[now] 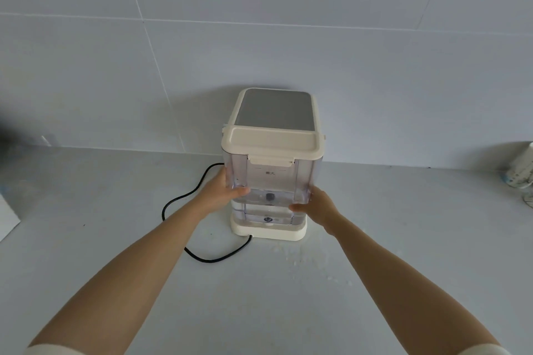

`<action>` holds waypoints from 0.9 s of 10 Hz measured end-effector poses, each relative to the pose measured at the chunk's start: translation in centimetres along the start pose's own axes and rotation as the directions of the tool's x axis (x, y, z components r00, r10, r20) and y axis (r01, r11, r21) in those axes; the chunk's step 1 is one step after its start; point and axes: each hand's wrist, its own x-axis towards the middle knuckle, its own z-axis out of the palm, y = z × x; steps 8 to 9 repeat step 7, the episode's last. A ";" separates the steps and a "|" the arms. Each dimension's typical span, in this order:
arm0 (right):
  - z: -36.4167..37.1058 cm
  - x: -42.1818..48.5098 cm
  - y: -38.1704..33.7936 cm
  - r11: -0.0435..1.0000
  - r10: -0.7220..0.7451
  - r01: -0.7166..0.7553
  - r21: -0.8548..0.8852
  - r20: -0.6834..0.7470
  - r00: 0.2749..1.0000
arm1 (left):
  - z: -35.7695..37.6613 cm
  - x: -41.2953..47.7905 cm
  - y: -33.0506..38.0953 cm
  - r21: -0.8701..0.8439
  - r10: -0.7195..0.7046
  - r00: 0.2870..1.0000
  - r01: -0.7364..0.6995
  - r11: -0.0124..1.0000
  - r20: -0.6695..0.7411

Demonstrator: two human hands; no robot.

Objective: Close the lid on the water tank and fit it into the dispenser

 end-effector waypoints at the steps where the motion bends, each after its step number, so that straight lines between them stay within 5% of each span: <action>1: -0.2 -0.5 -0.3 0.999 -0.031 0.031 -0.022 -0.004 1.000 | 0.8 -1.2 -0.3 0.099 -0.001 0.997 0.009 0.995 -0.084; 5: -4.0 -2.9 -5.0 0.941 -0.312 0.310 -0.133 0.010 0.950 | -1.0 -2.7 3.5 0.221 0.110 0.934 -0.034 0.975 -0.340; 7: -6.9 -3.2 -7.4 0.880 -0.381 0.354 -0.317 -0.024 0.924 | -2.5 -2.2 7.7 0.381 0.252 0.897 -0.103 0.919 -0.363; 9: -6.9 -3.2 -7.4 0.880 -0.381 0.354 -0.317 -0.024 0.924 | -2.5 -2.2 7.7 0.381 0.252 0.897 -0.103 0.919 -0.363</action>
